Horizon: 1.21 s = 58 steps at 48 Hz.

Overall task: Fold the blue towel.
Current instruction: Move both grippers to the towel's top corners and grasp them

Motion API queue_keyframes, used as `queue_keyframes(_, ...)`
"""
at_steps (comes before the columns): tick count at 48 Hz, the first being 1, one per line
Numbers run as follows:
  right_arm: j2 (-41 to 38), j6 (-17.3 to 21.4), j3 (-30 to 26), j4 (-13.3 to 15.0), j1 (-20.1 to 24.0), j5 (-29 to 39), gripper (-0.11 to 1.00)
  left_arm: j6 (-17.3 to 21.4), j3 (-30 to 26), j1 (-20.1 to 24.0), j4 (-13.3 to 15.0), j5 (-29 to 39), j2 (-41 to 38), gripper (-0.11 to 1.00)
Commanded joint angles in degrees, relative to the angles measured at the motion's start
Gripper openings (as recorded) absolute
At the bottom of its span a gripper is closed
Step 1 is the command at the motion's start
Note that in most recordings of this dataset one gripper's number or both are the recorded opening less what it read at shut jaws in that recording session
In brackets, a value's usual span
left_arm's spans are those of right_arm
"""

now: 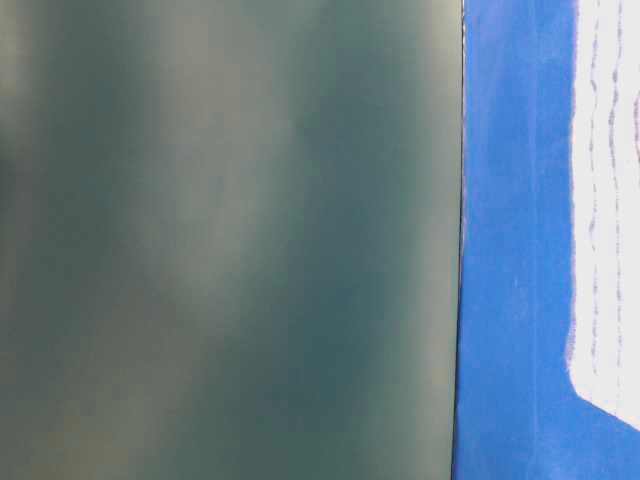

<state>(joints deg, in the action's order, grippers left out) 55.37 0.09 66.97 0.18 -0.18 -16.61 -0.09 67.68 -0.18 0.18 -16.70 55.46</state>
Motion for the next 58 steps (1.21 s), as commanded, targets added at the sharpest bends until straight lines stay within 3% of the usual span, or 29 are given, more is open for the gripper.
queue_keyframes(1, -0.8, 0.2, -1.0, -0.4, 0.1, 0.2, 0.02, -0.3, -1.3, 1.2, 1.2, -0.2, -1.8, 0.01)
queue_keyframes(16, 0.9, 2.9, -4.3, -0.4, -4.0, 17.5, 0.02, -0.4, -3.2, 5.2, 1.2, -2.3, -12.4, 0.01)
queue_keyframes(30, -1.0, 5.3, -3.3, -0.4, -14.5, 29.8, 0.02, -0.5, -7.9, 11.2, 1.2, -0.4, -26.5, 0.02)
queue_keyframes(34, -2.3, 5.8, -2.9, -0.4, -17.1, 32.2, 0.02, -0.5, -9.2, 12.7, 1.2, 1.2, -30.1, 0.17)
queue_keyframes(38, -4.0, 6.0, -2.0, -0.4, -19.3, 33.8, 0.04, -0.5, -9.6, 14.0, 1.2, 1.3, -33.6, 0.4)
queue_keyframes(40, -5.4, 6.0, -1.4, -0.3, -20.5, 34.3, 0.11, -0.5, -9.8, 14.4, 1.2, 1.3, -35.2, 0.53)
queue_keyframes(45, -9.4, 6.0, 0.3, -0.2, -22.3, 34.2, 0.42, -0.5, -10.3, 14.9, 1.2, 1.0, -39.3, 0.79)
queue_keyframes(49, -13.4, 6.0, 1.1, -0.2, -23.2, 33.3, 0.55, -0.5, -11.1, 14.9, 1.3, 0.0, -43.1, 0.83)
queue_keyframes(58, -23.7, 6.0, 1.5, -0.1, -24.8, 29.8, 0.51, -0.5, -13.0, 14.9, 1.1, -2.5, -50.7, 0.8)
